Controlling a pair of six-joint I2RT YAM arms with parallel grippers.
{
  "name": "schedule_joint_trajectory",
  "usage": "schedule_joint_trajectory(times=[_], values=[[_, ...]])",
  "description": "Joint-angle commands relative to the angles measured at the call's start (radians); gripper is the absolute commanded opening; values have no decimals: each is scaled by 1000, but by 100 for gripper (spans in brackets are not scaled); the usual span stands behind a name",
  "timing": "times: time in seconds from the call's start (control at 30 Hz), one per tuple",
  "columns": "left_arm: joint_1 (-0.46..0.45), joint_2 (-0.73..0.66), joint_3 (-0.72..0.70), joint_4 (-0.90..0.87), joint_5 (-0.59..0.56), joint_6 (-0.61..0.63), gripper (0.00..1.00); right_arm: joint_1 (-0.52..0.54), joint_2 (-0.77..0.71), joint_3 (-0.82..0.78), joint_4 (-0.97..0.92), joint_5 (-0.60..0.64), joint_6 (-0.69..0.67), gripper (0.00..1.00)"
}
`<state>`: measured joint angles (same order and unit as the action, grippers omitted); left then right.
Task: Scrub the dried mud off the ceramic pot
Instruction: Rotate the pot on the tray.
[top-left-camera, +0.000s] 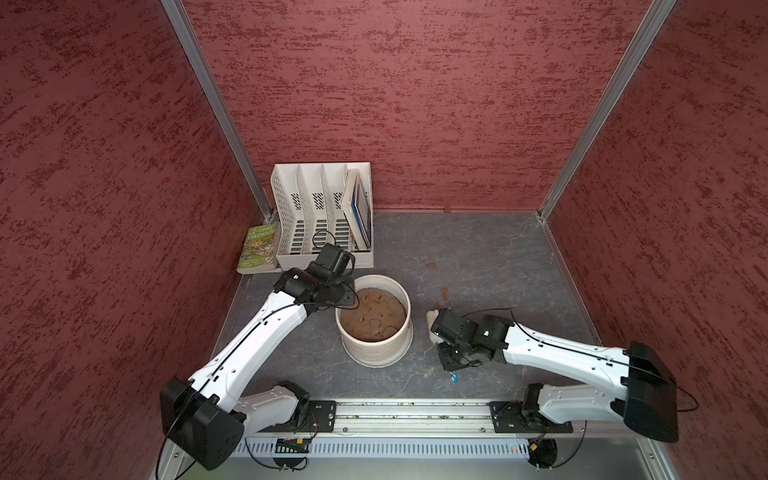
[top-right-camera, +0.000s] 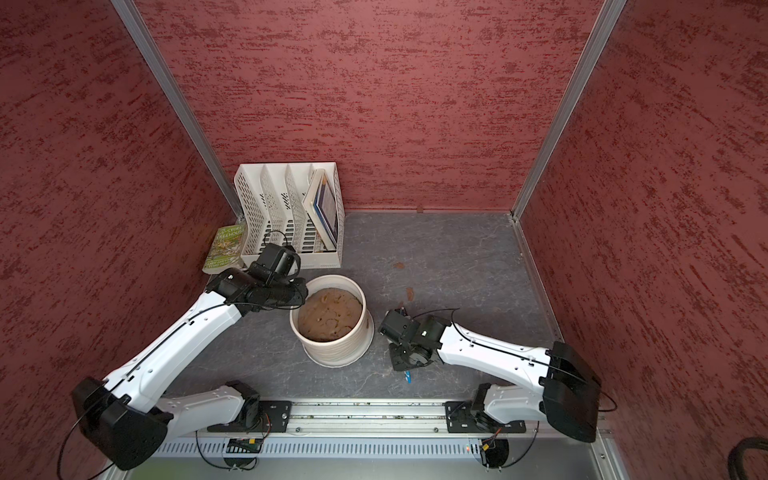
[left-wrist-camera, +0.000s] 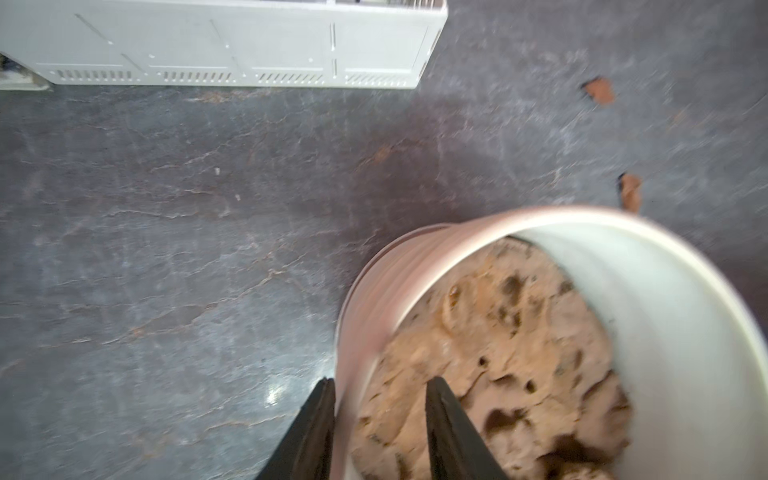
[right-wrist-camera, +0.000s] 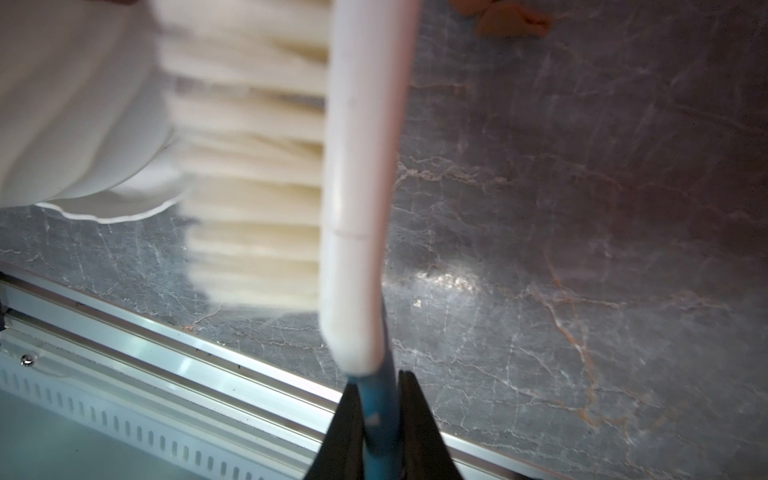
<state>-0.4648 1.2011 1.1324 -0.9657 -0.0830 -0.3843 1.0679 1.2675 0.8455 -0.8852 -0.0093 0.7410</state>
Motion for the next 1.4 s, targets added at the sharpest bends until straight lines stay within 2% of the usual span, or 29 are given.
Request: schedule_joint_trajectory(times=[0.0, 0.43, 0.77, 0.97, 1.2, 1.37], values=[[14, 46, 33, 101, 30, 8, 43, 48, 9, 72, -7, 45, 1, 0], [15, 55, -19, 91, 27, 49, 47, 62, 52, 127, 11, 15, 8, 0], [2, 41, -47, 96, 19, 56, 31, 63, 27, 138, -20, 6, 39, 0], [-6, 25, -50, 99, 20, 58, 15, 63, 53, 161, -29, -3, 40, 0], [-6, 25, -44, 88, 18, 93, 2, 62, 71, 182, -45, 0, 30, 0], [-8, 7, -48, 94, 60, 162, 0, 61, 82, 183, -38, -15, 5, 0]])
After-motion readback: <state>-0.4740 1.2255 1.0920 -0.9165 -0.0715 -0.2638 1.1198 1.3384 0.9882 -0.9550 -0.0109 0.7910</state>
